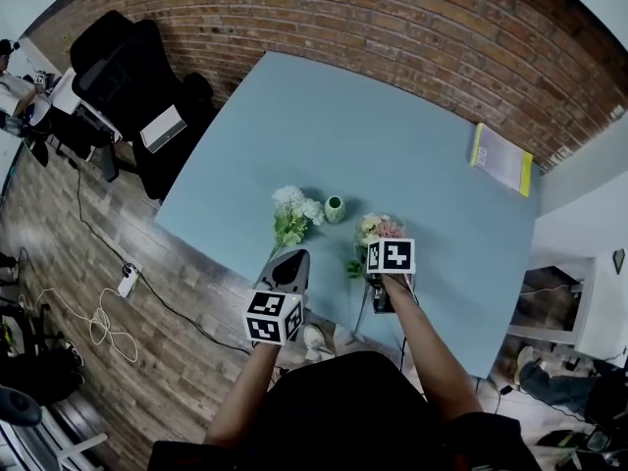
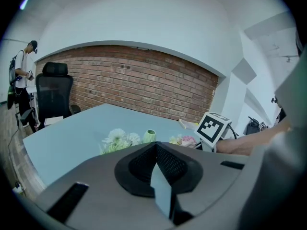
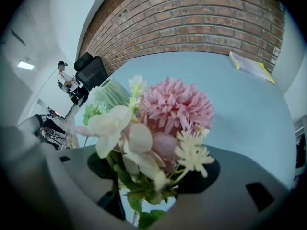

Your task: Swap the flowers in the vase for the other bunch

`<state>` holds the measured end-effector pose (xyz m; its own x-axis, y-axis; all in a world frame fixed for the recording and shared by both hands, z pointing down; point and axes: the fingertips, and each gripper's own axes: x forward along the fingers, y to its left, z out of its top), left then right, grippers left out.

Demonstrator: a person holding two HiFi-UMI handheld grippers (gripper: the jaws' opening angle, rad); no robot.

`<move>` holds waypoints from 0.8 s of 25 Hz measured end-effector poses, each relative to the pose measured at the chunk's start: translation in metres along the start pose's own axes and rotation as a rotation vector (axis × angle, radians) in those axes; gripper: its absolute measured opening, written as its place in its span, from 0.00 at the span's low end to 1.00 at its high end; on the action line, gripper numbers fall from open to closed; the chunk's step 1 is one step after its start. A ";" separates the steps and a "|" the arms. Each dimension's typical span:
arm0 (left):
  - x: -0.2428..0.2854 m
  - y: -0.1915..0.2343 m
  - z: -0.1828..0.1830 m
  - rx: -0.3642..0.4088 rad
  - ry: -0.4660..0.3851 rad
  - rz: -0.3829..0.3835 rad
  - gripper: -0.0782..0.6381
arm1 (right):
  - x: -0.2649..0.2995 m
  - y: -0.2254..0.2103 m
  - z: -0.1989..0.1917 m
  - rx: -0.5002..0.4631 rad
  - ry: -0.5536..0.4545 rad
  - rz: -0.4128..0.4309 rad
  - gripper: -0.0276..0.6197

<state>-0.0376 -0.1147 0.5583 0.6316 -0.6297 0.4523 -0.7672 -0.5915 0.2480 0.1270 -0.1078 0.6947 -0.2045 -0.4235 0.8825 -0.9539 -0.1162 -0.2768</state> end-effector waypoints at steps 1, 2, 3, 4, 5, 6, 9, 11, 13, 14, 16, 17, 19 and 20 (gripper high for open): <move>-0.001 0.000 0.001 -0.001 -0.004 0.000 0.12 | -0.003 0.002 0.003 -0.010 -0.011 0.000 0.54; -0.002 0.000 0.002 -0.002 -0.009 0.000 0.12 | -0.006 0.004 0.007 -0.020 -0.024 0.001 0.54; -0.003 0.000 0.003 -0.004 -0.013 0.000 0.12 | -0.010 0.006 0.011 -0.028 -0.037 0.002 0.54; -0.005 0.000 0.003 -0.006 -0.017 0.000 0.12 | -0.013 0.008 0.015 -0.036 -0.053 0.002 0.54; -0.005 0.000 0.004 -0.006 -0.021 0.000 0.12 | -0.017 0.010 0.019 -0.042 -0.069 0.003 0.54; -0.006 0.000 0.005 -0.006 -0.024 -0.001 0.12 | -0.021 0.013 0.023 -0.047 -0.085 0.005 0.54; -0.008 -0.003 0.006 -0.006 -0.031 -0.005 0.12 | -0.034 0.020 0.036 -0.070 -0.135 0.012 0.54; -0.008 -0.006 0.007 -0.003 -0.033 -0.008 0.12 | -0.044 0.023 0.047 -0.085 -0.175 0.014 0.54; -0.008 -0.008 0.006 0.001 -0.034 -0.011 0.12 | -0.054 0.027 0.059 -0.093 -0.217 0.021 0.54; -0.008 -0.009 0.006 0.002 -0.034 -0.010 0.12 | -0.060 0.029 0.065 -0.096 -0.236 0.026 0.54; -0.009 -0.010 0.005 0.005 -0.035 -0.009 0.12 | -0.070 0.033 0.077 -0.105 -0.270 0.035 0.54; -0.010 -0.011 0.006 0.006 -0.037 -0.009 0.12 | -0.075 0.035 0.082 -0.110 -0.284 0.039 0.54; -0.010 -0.012 0.007 0.010 -0.043 -0.010 0.12 | -0.083 0.040 0.093 -0.119 -0.310 0.044 0.54; -0.010 -0.013 0.009 0.011 -0.046 -0.010 0.12 | -0.086 0.043 0.098 -0.124 -0.322 0.045 0.54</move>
<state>-0.0334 -0.1051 0.5432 0.6438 -0.6459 0.4103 -0.7597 -0.6033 0.2425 0.1252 -0.1640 0.5699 -0.1862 -0.6896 0.6998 -0.9690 0.0112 -0.2468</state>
